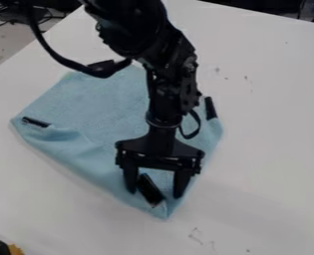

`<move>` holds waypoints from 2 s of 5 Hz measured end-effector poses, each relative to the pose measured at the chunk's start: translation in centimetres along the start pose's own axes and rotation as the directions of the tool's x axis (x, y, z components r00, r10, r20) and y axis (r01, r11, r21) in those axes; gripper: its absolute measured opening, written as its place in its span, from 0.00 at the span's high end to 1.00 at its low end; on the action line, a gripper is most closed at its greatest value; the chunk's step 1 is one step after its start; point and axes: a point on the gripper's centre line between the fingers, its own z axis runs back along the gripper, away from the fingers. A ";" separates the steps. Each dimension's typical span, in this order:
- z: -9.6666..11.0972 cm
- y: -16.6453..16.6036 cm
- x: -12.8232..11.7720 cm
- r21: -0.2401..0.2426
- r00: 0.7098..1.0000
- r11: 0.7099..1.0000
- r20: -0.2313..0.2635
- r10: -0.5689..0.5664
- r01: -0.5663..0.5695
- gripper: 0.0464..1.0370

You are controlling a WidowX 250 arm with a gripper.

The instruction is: Fold cloth from bottom right to top left

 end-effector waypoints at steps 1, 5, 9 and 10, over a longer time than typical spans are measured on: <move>-0.3 0.3 -0.1 -0.007 1.000 1.000 -0.005 0.006 -0.006 0.34; 0.1 2.1 -0.5 -0.057 0.997 0.996 0.033 0.073 -0.071 0.03; 0.5 3.6 -1.6 -0.041 0.993 0.993 0.029 0.116 -0.115 0.04; 0.0 3.3 -1.4 -0.033 0.995 0.994 0.010 0.104 -0.103 0.07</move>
